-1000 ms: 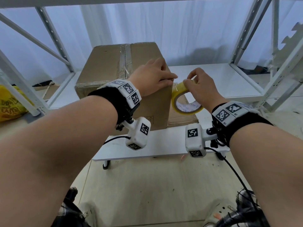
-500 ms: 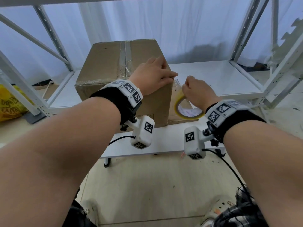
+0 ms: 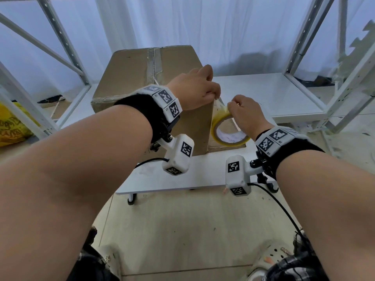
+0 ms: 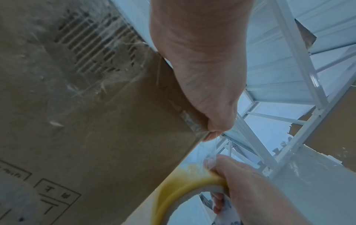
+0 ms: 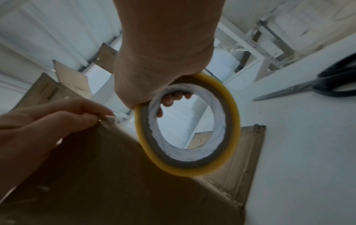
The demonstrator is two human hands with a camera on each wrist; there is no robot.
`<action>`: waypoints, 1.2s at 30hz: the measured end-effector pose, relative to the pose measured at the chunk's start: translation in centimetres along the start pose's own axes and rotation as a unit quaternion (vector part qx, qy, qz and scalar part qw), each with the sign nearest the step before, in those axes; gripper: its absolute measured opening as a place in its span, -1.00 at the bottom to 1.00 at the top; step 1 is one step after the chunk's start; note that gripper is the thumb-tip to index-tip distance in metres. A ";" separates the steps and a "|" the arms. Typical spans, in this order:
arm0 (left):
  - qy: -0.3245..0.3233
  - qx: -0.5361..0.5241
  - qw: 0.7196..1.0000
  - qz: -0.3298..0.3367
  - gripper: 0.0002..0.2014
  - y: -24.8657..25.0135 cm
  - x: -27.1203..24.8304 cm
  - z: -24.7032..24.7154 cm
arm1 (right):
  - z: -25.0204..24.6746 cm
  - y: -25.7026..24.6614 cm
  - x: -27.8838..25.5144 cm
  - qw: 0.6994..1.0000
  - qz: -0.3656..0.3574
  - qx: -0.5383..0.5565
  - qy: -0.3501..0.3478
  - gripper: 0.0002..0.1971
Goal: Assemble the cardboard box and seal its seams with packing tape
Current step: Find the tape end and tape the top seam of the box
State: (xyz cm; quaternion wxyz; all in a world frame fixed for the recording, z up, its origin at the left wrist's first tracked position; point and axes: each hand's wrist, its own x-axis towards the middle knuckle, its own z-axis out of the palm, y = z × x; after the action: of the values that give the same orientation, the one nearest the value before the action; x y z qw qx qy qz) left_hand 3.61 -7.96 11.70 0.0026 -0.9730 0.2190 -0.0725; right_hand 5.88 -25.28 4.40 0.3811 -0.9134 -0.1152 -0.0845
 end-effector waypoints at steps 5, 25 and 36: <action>-0.008 0.012 1.000 0.009 -0.70 0.5 0.4 -0.1 | -0.4 -1.0 0.9 0.994 -0.009 -0.071 -0.082 -0.80; 0.152 0.031 0.985 -0.069 -0.50 -2.1 -2.9 3.7 | -0.4 0.0 -0.1 0.989 0.014 0.107 -0.102 -0.81; 0.200 0.020 0.979 -0.022 -0.53 -5.8 -3.4 4.1 | 1.9 -1.7 0.3 0.987 0.018 0.109 -0.120 -0.81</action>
State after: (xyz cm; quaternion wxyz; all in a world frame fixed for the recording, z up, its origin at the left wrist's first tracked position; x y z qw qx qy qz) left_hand 3.64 -1.44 7.41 -0.0235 -0.9432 0.1919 -0.2703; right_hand 5.87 -22.76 4.32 0.4633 -0.8719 -0.1520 0.0462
